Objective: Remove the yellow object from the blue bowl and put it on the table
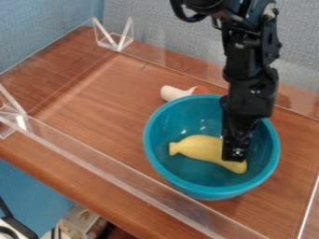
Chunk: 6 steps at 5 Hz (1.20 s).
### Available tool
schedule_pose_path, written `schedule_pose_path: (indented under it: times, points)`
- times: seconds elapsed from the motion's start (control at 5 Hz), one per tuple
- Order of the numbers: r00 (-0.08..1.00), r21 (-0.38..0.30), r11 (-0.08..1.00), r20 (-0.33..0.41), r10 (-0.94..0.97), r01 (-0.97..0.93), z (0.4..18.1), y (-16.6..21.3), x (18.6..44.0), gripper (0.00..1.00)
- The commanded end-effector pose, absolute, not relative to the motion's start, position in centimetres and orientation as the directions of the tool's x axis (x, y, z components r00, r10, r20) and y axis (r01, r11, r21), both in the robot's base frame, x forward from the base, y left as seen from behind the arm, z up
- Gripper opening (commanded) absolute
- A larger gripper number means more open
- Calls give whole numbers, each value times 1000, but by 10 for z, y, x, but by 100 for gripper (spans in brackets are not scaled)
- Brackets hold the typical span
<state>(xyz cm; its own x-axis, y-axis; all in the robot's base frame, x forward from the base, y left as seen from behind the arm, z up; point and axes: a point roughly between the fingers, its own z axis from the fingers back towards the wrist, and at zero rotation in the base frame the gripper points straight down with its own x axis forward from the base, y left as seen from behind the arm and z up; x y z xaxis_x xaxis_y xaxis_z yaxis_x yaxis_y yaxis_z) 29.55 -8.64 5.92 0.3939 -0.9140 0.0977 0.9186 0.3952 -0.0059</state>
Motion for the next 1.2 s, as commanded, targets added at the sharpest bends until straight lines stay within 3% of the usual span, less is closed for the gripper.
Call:
schedule_pose_path:
  times: [0.0,0.6,1.0]
  points:
    - [408,30,413,111,-906,910,69,-87,298,0]
    - [555,143,558,64,-829,818,114,-76,282,0]
    - [738,239,727,58,-673,644,165,-40,294,0]
